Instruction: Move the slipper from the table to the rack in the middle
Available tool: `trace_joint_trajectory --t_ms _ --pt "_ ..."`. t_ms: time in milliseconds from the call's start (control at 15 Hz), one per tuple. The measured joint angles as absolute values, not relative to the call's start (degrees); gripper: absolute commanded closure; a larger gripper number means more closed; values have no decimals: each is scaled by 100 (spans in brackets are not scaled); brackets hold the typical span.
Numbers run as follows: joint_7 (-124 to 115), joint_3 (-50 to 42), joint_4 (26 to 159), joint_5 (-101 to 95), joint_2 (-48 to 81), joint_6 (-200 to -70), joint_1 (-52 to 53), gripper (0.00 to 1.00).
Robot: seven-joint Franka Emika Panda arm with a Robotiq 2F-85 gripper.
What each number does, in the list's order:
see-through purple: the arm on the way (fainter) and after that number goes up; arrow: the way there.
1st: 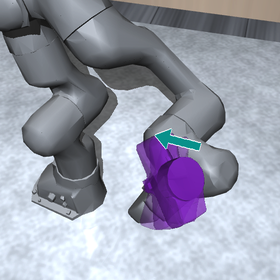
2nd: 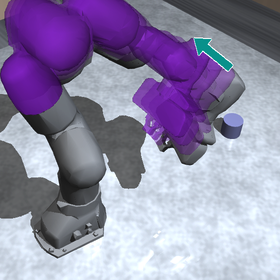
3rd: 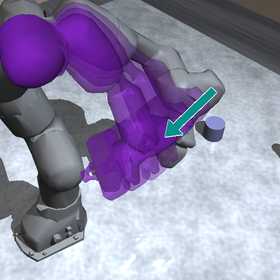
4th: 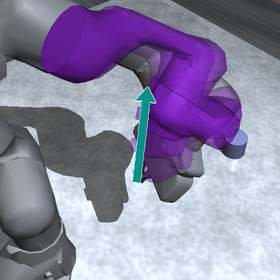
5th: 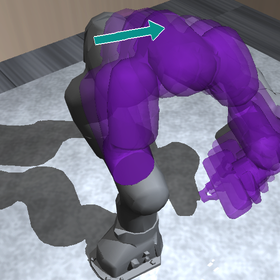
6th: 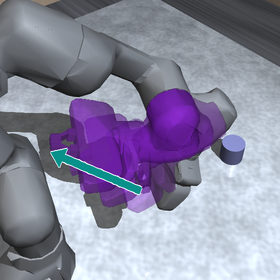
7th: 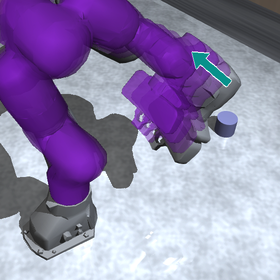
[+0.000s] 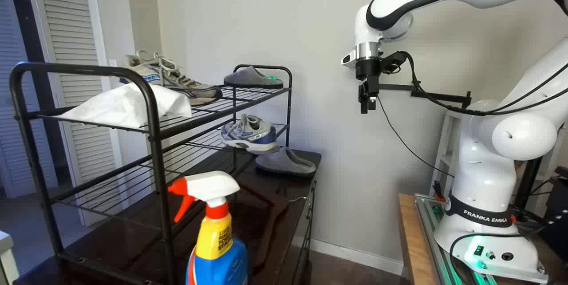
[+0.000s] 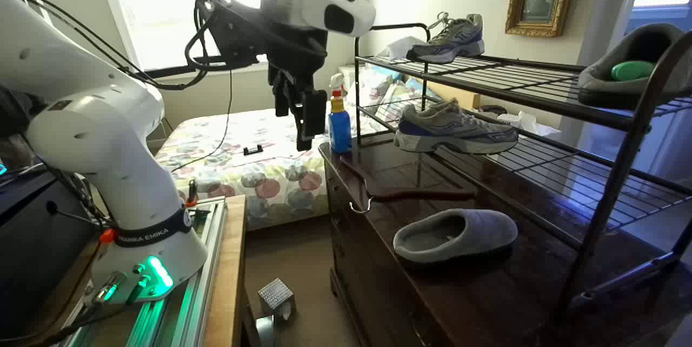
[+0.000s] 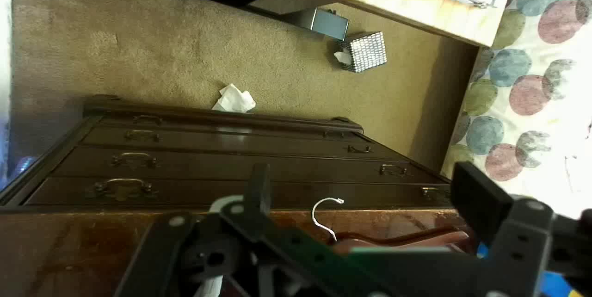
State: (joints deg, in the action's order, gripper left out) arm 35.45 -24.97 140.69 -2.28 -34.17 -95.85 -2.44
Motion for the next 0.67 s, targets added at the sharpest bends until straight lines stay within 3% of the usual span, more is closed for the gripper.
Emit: trace_joint_trajectory --t_ms 667 --pt "3553 -2429 14078 -227 -3418 -9696 -308 0"
